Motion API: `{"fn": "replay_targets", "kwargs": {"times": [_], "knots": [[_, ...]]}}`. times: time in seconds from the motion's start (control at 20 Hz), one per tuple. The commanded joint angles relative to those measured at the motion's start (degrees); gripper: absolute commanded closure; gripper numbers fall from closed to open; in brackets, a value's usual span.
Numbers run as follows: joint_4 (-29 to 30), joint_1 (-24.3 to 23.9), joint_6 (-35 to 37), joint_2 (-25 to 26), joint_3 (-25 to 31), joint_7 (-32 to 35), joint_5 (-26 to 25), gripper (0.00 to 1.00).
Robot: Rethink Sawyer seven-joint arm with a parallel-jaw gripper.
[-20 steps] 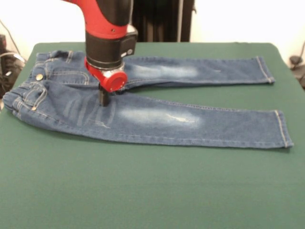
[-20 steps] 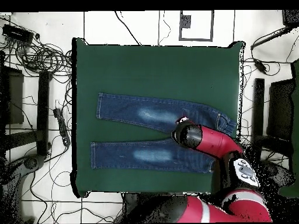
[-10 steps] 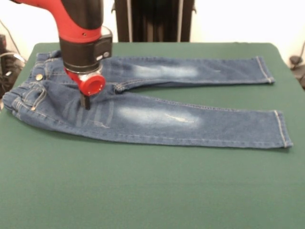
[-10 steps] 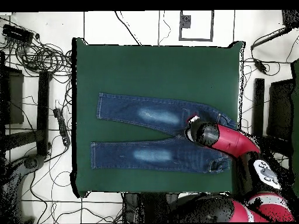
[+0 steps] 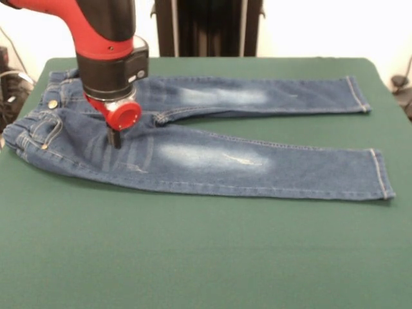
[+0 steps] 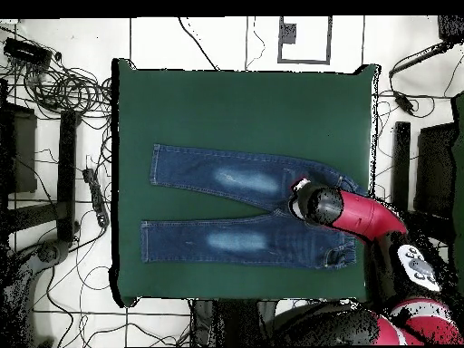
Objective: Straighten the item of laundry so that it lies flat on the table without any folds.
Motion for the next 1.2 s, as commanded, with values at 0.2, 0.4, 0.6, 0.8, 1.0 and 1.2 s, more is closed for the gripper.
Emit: {"fn": "replay_targets", "kwargs": {"times": [0.2, 0.4, 0.6, 0.8, 1.0, 1.2], "knots": [[-0.46, -0.75, 6.50, -2.59, 8.23, -9.76, -2.77, 1.00], [3.44, -0.93, 8.87, -6.96, 8.50, -8.01, -2.05, 1.00], [7.28, -0.76, 8.78, -10.75, 7.99, -6.51, -2.06, 1.00], [8.91, -1.63, 8.47, -12.06, 8.29, -6.60, -2.22, 1.00], [7.93, -2.62, 8.24, -10.52, 8.93, -7.95, -3.14, 1.00], [5.52, -4.00, 4.40, -5.72, 9.90, -8.84, -5.27, 1.00]]}}
